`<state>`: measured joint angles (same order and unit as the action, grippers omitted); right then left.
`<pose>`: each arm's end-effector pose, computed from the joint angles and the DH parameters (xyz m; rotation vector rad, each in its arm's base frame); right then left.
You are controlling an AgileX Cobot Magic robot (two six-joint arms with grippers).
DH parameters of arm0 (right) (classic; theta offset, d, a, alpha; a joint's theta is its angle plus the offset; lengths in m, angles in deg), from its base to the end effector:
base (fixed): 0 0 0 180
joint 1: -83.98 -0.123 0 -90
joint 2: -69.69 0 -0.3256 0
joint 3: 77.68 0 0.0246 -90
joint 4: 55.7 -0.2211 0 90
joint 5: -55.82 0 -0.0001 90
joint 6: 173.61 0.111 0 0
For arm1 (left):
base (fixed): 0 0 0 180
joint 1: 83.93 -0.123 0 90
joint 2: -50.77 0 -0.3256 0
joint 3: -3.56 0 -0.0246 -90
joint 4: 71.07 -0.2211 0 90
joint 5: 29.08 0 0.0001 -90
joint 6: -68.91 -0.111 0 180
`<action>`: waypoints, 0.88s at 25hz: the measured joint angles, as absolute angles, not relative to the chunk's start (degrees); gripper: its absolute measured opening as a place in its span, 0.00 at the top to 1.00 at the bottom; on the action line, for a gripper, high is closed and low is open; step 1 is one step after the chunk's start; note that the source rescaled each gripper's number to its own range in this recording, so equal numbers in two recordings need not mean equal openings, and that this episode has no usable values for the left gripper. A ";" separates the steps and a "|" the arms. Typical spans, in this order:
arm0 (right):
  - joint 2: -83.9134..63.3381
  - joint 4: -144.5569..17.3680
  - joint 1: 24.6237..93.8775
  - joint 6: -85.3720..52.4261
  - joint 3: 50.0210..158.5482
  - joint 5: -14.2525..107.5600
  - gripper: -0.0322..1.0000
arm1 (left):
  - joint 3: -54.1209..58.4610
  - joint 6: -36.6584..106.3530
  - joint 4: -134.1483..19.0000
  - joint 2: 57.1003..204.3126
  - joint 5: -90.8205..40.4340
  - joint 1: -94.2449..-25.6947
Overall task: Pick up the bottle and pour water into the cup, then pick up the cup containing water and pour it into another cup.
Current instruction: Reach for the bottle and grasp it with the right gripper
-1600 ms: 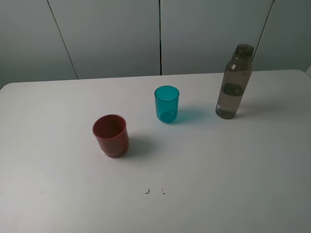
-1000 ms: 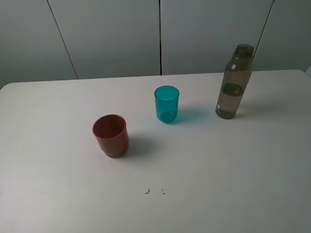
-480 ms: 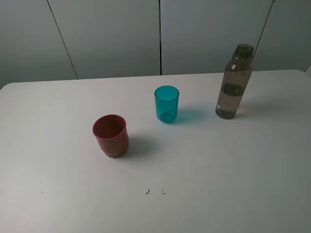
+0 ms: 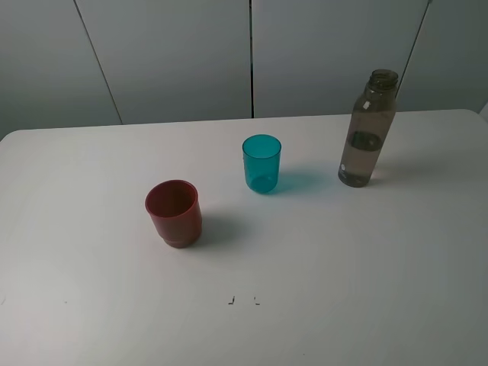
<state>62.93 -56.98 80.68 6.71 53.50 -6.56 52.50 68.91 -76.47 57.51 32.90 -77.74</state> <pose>-0.0569 -0.0011 0.2545 -0.0551 2.0585 0.0659 -0.0553 0.0153 0.2549 0.1045 2.0475 0.0457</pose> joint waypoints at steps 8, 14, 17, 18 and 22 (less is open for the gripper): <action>62.93 -57.11 80.68 6.71 53.50 -6.56 0.00 | 52.50 68.91 -76.47 57.51 32.90 -77.74; 62.93 -57.81 80.68 6.71 53.50 -6.56 0.00 | 52.50 68.91 -76.47 57.51 32.90 -77.74; 62.93 -57.81 80.68 6.71 53.50 -6.56 0.00 | 52.50 68.91 -76.47 57.51 32.90 -77.74; 62.93 -57.81 80.68 6.71 53.50 -6.56 0.00 | 52.50 68.91 -76.47 57.51 32.90 -77.74; 59.96 -57.81 80.68 6.39 54.89 -5.04 0.00 | 52.50 68.91 -76.47 57.51 32.90 -77.74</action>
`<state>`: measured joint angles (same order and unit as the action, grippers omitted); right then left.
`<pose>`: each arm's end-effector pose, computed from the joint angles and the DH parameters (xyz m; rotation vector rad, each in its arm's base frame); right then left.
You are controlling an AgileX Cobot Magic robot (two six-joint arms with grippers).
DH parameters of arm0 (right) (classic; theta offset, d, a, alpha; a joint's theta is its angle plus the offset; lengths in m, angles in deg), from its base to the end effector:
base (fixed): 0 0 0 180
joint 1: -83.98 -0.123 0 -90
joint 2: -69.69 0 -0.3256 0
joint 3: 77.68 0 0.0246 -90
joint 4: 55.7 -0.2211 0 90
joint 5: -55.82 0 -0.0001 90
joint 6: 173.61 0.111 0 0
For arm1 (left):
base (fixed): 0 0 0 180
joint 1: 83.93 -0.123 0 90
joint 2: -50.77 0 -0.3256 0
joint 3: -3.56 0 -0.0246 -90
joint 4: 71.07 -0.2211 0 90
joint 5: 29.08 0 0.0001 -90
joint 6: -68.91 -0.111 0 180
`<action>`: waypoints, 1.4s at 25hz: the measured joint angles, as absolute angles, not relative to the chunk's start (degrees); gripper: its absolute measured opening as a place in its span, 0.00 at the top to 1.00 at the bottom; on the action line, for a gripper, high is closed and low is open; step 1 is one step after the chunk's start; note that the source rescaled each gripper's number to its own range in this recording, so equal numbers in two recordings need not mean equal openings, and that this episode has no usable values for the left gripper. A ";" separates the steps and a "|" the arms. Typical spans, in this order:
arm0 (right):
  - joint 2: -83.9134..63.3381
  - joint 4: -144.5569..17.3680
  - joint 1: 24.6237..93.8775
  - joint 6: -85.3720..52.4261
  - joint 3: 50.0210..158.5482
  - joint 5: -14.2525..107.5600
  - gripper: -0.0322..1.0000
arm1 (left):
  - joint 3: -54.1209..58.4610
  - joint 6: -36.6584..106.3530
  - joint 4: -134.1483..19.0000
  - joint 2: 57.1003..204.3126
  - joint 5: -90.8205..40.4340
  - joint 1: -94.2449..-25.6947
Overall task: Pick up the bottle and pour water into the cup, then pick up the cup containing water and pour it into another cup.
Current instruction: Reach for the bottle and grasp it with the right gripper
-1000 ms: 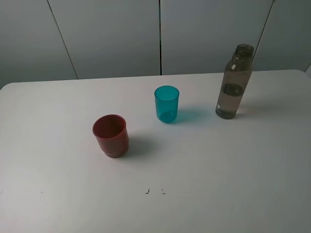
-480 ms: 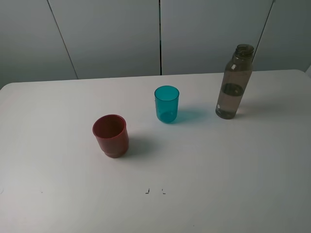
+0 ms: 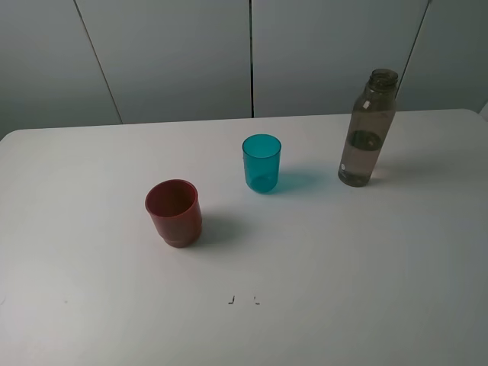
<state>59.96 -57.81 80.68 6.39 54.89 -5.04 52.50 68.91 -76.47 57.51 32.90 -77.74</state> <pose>-0.0507 0.0007 0.2664 -0.0608 2.0593 0.0798 -0.0553 0.0153 0.2549 0.1045 2.0475 0.0457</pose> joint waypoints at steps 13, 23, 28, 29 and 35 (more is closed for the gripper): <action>30.53 -60.75 80.68 6.39 59.04 14.05 0.00 | 52.50 68.91 -76.47 57.51 32.90 -77.74; 10.00 -61.12 73.10 4.33 56.45 30.90 0.00 | 52.50 68.91 -76.47 57.51 32.90 -77.74; 2.14 -64.02 69.78 0.39 50.32 45.68 0.00 | 52.50 68.91 -76.47 57.51 32.90 -77.74; 0.53 -64.14 69.78 0.27 48.95 48.86 0.00 | 52.50 68.91 -76.47 57.51 32.90 -77.74; -9.20 -64.04 69.78 -0.23 44.59 61.99 0.00 | 52.50 68.91 -76.47 57.51 32.90 -77.74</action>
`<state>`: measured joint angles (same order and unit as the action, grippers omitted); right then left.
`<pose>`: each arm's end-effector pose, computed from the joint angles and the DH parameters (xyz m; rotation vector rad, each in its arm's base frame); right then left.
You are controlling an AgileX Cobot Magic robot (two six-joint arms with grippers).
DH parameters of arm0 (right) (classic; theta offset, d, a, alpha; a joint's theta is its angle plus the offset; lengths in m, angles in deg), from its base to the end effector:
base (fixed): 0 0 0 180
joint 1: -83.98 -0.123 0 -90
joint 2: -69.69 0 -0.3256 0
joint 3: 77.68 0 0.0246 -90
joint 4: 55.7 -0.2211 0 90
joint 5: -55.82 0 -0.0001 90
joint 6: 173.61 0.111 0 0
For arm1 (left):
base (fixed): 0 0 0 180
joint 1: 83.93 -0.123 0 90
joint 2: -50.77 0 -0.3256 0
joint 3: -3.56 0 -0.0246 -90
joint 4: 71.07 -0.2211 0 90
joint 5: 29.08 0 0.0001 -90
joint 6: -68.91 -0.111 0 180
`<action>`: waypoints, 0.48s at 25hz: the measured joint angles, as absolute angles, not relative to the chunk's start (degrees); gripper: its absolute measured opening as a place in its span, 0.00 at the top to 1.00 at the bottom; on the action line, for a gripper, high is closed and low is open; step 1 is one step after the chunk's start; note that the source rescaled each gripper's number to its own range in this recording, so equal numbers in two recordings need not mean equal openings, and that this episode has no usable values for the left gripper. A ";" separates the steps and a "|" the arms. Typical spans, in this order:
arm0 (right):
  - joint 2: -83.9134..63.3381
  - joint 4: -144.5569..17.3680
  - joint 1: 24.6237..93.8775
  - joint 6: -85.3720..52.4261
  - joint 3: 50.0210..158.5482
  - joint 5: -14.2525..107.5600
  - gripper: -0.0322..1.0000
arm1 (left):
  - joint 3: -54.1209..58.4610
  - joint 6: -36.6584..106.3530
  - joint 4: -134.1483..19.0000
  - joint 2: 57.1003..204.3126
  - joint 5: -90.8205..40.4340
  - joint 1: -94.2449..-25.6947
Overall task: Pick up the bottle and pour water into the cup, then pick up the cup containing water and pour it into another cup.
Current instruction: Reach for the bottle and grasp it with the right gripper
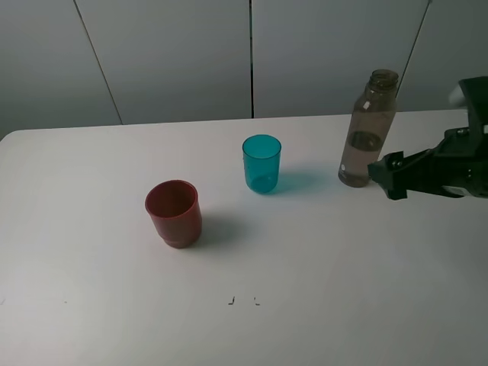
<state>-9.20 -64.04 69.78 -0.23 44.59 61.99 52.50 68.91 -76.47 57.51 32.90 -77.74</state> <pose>0.1859 0.0453 0.2265 -0.2407 2.2683 0.1275 -0.0553 0.0153 0.2549 0.1045 2.0475 0.0457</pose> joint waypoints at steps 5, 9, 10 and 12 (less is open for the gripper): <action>-18.53 -62.73 69.78 -0.23 44.61 69.72 0.00 | 52.50 68.91 -76.47 57.51 32.90 -77.74; -25.84 -62.50 69.78 1.07 44.61 79.75 0.00 | 52.50 68.52 -76.47 57.51 32.90 -77.74; -27.31 -62.23 69.78 1.49 44.61 82.19 0.00 | 52.50 68.52 -76.47 57.51 32.90 -77.74; -30.71 -61.20 69.78 2.85 44.61 88.58 0.00 | 52.50 68.52 -76.47 57.51 32.90 -77.74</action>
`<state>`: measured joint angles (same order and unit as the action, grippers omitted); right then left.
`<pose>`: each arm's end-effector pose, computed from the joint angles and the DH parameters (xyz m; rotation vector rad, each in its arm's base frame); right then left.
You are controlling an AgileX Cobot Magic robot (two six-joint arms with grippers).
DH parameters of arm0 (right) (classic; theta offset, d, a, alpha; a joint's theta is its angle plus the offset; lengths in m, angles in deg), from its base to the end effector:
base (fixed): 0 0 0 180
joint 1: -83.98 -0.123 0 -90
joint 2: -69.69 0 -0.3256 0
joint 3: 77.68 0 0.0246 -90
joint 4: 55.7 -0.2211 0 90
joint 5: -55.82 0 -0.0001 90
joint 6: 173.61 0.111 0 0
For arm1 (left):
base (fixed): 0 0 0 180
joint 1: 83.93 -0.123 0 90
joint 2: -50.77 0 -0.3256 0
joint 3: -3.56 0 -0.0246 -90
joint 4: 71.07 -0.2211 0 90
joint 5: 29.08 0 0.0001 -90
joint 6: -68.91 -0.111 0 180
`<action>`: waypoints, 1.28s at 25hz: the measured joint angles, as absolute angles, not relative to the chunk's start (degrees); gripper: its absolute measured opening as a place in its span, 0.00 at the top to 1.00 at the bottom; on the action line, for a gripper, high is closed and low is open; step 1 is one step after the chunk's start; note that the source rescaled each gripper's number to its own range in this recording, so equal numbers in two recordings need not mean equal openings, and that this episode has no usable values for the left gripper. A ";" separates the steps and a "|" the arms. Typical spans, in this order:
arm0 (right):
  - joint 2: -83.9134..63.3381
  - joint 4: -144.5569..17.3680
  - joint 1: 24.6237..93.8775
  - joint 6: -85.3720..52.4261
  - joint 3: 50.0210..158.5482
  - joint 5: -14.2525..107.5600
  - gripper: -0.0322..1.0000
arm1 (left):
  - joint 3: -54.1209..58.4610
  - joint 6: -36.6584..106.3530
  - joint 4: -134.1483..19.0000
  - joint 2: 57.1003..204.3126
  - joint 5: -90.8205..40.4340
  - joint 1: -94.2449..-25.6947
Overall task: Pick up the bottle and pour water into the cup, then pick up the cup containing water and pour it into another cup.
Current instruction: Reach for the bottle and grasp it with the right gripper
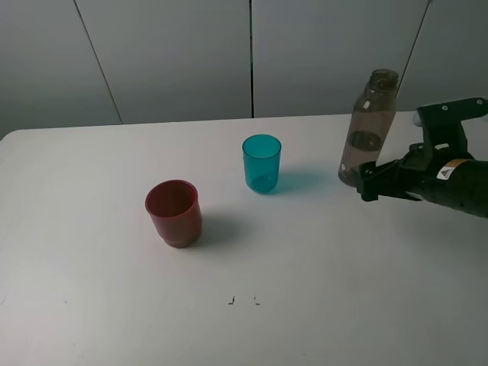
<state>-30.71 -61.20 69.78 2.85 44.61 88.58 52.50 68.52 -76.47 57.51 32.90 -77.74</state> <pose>0.2479 0.0568 0.1829 -0.2209 2.1793 0.0938 -0.0553 0.0153 0.2549 0.1115 2.0472 0.0499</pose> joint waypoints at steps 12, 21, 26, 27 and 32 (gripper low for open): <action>-43.94 -61.37 69.78 4.32 44.61 109.18 0.00 | 52.50 68.52 -76.47 57.51 32.90 -77.74; -48.46 -62.82 69.78 4.42 47.56 118.12 0.00 | 52.50 68.52 -76.47 57.51 32.90 -77.74; -50.37 -63.44 69.78 4.42 51.27 118.40 0.00 | 52.50 68.52 -76.47 57.51 32.90 -77.74; -50.89 -63.53 69.78 4.42 51.78 118.40 0.00 | 52.50 68.52 -76.47 57.51 32.90 -77.74; -53.16 -64.40 69.78 4.42 54.14 118.40 0.00 | 52.50 68.91 -76.47 57.51 32.90 -77.74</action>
<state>-53.16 -64.40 69.78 4.42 54.14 118.40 52.50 68.91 -76.47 57.51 32.90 -77.74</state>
